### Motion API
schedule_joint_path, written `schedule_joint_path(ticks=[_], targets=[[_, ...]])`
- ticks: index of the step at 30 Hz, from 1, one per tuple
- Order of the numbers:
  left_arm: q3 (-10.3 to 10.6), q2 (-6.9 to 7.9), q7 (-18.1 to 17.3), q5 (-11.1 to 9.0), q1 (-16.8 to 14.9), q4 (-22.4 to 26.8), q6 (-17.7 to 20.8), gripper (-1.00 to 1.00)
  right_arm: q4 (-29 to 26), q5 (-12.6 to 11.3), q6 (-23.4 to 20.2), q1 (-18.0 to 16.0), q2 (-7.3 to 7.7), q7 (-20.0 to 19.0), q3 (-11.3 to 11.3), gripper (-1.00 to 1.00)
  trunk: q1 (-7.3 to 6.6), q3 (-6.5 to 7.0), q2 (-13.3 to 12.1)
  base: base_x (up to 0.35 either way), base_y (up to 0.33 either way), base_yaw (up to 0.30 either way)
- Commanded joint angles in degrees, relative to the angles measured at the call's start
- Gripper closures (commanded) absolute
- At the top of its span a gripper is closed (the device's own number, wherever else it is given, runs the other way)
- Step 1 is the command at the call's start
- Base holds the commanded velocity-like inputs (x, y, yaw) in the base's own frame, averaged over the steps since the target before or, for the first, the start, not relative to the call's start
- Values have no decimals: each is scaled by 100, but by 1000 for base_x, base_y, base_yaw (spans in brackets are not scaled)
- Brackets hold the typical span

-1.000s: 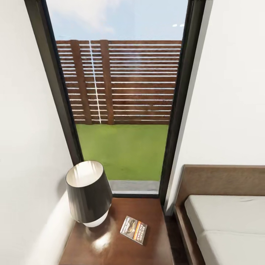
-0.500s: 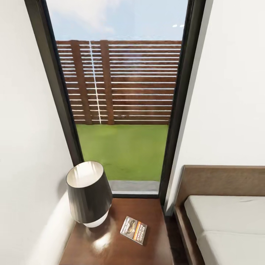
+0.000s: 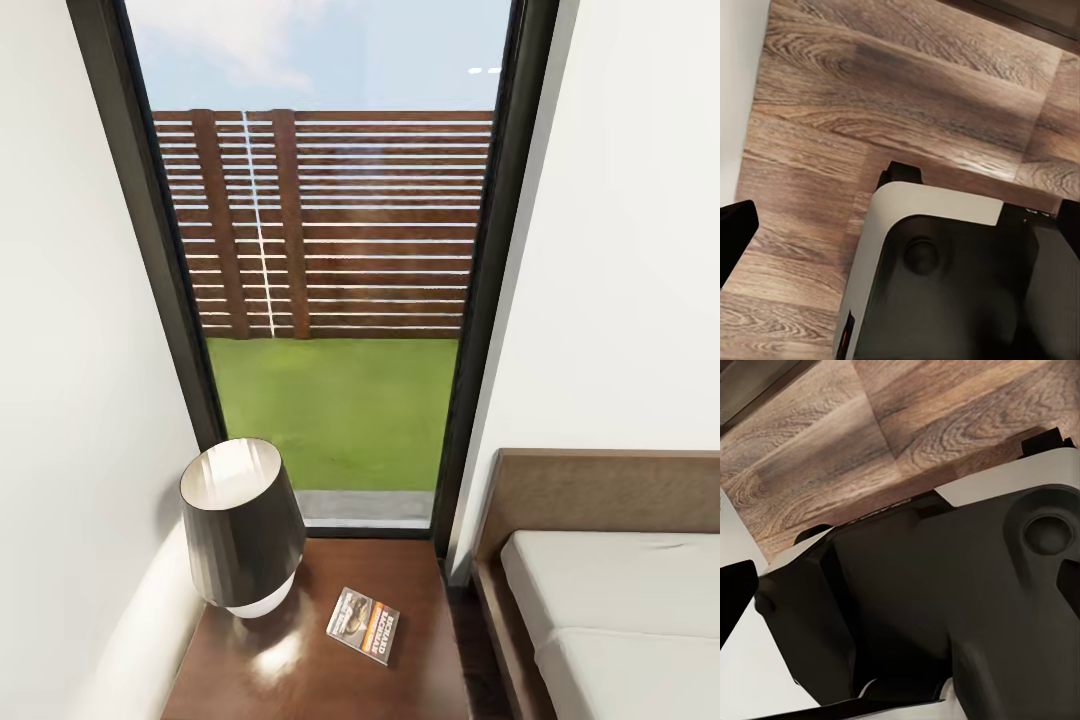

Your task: In the bedroom, move the book from the bed onto either nightstand, and place the two sandals side by side next to the bed.

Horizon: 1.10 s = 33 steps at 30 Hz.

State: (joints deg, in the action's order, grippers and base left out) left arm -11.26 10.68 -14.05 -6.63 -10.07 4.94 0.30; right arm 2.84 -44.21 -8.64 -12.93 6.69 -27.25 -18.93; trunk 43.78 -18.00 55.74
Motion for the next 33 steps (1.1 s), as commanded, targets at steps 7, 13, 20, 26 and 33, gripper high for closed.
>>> schedule_joint_path(ticks=[7, 13, 20, 26, 33], targets=[[1, -18, -13, -65, -4, -54, 35, -100, 15, -52, -25, -8, -2, -29, -26, -100, 0, -7, 5, 0, 0, 0], [1, -18, -11, -66, -4, -82, 46, -100, 15, -40, -29, -8, -8, -26, -22, -100, 0, -7, 5, 0, 0, 0], [-3, -14, -10, -66, -4, -89, 48, -100, 15, -38, -30, -6, -9, -26, -12, -100, 0, -7, 5, 0, 0, 0], [-2, -13, -6, -67, -4, -90, 49, -100, 15, -38, -28, -8, -9, -26, -13, -100, 0, -7, 5, 0, 0, 0], [1, -13, -5, -67, -4, -90, 49, -100, 15, -36, -32, -8, -9, -26, -14, -100, 0, -7, 5, 0, 0, 0]])
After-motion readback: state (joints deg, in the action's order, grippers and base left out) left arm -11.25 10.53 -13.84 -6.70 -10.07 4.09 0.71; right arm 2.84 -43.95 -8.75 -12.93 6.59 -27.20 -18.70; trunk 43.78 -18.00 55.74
